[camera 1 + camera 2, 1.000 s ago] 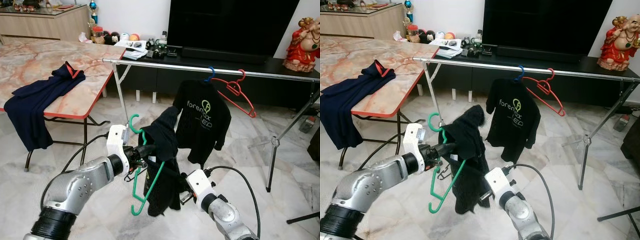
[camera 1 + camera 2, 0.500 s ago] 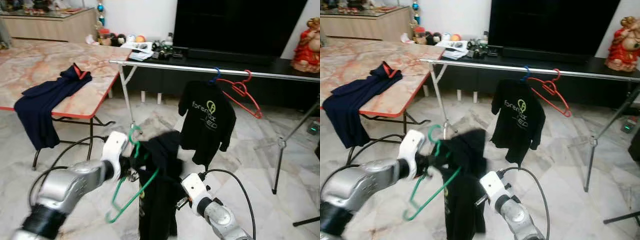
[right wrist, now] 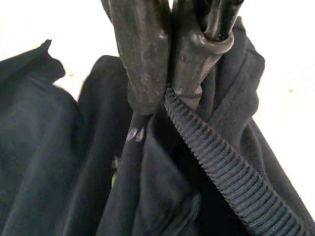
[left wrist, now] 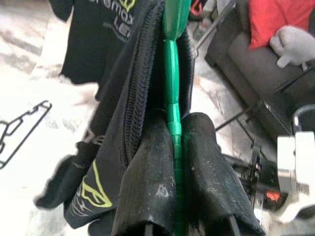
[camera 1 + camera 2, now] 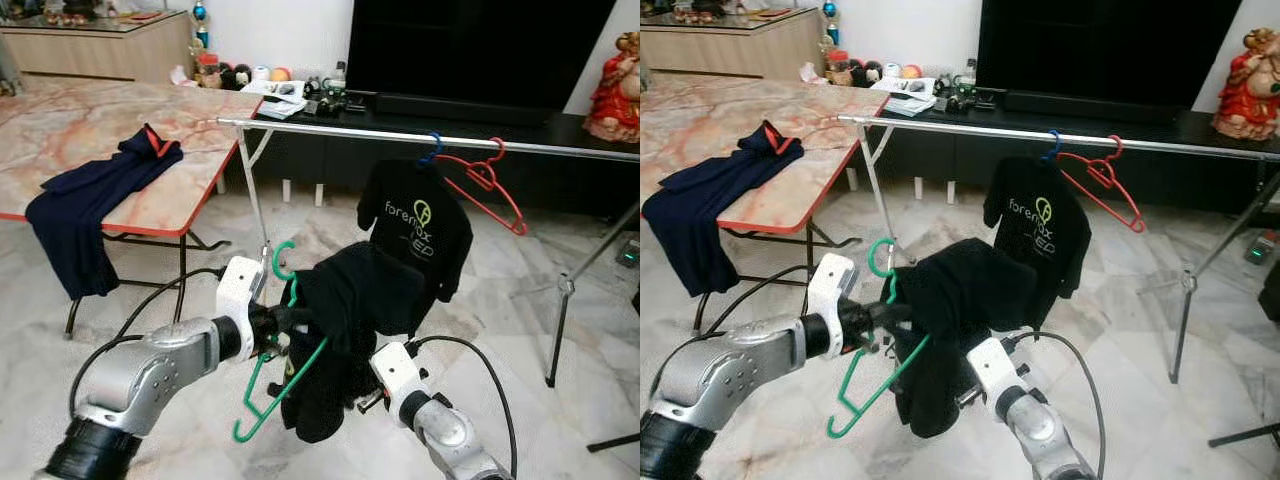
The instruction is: Hang hanger
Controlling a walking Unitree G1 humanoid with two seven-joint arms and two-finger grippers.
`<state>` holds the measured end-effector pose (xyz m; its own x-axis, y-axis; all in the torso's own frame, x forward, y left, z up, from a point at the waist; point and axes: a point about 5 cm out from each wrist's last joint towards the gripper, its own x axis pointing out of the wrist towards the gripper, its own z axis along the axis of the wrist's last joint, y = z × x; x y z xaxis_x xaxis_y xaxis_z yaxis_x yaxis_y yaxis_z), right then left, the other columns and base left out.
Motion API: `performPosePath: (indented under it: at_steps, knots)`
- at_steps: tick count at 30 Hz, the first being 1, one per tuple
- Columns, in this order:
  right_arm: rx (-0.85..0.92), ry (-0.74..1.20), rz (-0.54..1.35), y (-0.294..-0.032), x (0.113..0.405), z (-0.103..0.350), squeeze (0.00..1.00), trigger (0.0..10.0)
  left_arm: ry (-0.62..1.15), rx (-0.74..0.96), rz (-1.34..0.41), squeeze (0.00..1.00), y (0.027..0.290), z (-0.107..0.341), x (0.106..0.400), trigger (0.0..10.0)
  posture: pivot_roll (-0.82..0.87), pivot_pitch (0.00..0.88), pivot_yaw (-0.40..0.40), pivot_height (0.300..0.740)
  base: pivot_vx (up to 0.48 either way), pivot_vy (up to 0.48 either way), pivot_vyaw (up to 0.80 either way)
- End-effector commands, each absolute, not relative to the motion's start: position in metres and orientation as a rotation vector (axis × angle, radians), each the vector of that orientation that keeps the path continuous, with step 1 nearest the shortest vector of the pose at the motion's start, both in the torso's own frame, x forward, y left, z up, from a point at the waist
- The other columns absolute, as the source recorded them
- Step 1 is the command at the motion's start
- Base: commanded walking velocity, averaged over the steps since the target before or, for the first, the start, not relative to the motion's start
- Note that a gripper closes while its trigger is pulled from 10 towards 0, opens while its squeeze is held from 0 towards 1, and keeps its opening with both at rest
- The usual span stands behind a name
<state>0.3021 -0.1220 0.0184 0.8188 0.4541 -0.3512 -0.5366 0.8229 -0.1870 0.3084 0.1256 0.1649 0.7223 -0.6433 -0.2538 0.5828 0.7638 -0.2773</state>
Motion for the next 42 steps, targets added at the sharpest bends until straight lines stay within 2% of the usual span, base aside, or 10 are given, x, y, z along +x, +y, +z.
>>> performPosePath:
  at_steps: [1, 14, 18, 25, 26, 28, 29, 33, 37, 42]
  knots:
    - [-0.25, 0.396, 0.43, -0.148, 0.295, 0.005, 1.0, 10.0, 0.183, -0.164, -0.61, 0.0, 0.142, 0.195, 0.317, 10.0, 0.16, 0.0, -0.029, 0.74, 0.0, 0.0, 0.0]
    - [-0.242, 0.413, 0.389, -0.164, 0.294, 0.005, 1.0, 10.0, 0.123, -0.205, -0.553, 0.0, 0.139, 0.196, 0.321, 10.0, 0.15, 0.003, -0.031, 0.74, 0.0, 0.0, 0.0]
    - [-0.26, 0.403, 0.329, -0.174, 0.296, 0.008, 1.0, 10.0, 0.139, -0.172, -0.599, 0.0, 0.137, 0.192, 0.317, 10.0, 0.15, 0.002, -0.029, 0.74, 0.0, 0.0, 0.0]
    - [-0.258, 0.308, 0.236, -0.196, 0.314, 0.033, 1.0, 10.0, 0.218, 0.025, -0.786, 0.0, 0.14, 0.175, 0.3, 10.0, 0.14, 0.0, -0.027, 0.74, 0.0, 0.0, 0.0]
    - [-0.263, 0.274, 0.231, -0.201, 0.32, 0.043, 0.82, 10.0, 0.224, 0.083, -0.83, 0.0, 0.14, 0.171, 0.295, 10.0, 0.14, 0.0, -0.028, 0.74, 0.0, 0.0, 0.0]
    - [-0.263, 0.261, 0.231, -0.203, 0.322, 0.047, 0.82, 10.0, 0.223, 0.11, -0.849, 0.0, 0.14, 0.169, 0.293, 10.0, 0.14, 0.0, -0.029, 0.74, 0.0, 0.0, 0.0]
    - [-0.266, 0.249, 0.233, -0.206, 0.325, 0.051, 0.0, 10.0, 0.213, 0.143, -0.876, 0.0, 0.139, 0.168, 0.291, 10.0, 0.14, 0.0, -0.03, 0.74, 0.0, 0.0, 0.0]
    - [-0.266, 0.198, 0.279, -0.209, 0.332, 0.066, 0.0, 10.0, 0.16, 0.271, -0.927, 0.0, 0.138, 0.166, 0.287, 10.0, 0.14, 0.0, -0.032, 0.74, 0.0, 0.0, 0.0]
    - [-0.189, 0.115, 0.46, -0.202, 0.338, 0.088, 0.0, 10.0, 0.147, 0.663, -0.922, 0.0, 0.139, 0.147, 0.289, 10.0, 0.14, 0.0, -0.029, 0.74, 0.0, 0.0, 0.0]
    - [-0.214, 0.106, 0.634, -0.206, 0.339, 0.103, 0.0, 10.0, 0.104, 0.911, -0.918, 0.0, 0.148, 0.136, 0.292, 10.0, 0.13, 0.0, -0.031, 0.74, 0.0, 0.0, 0.0]
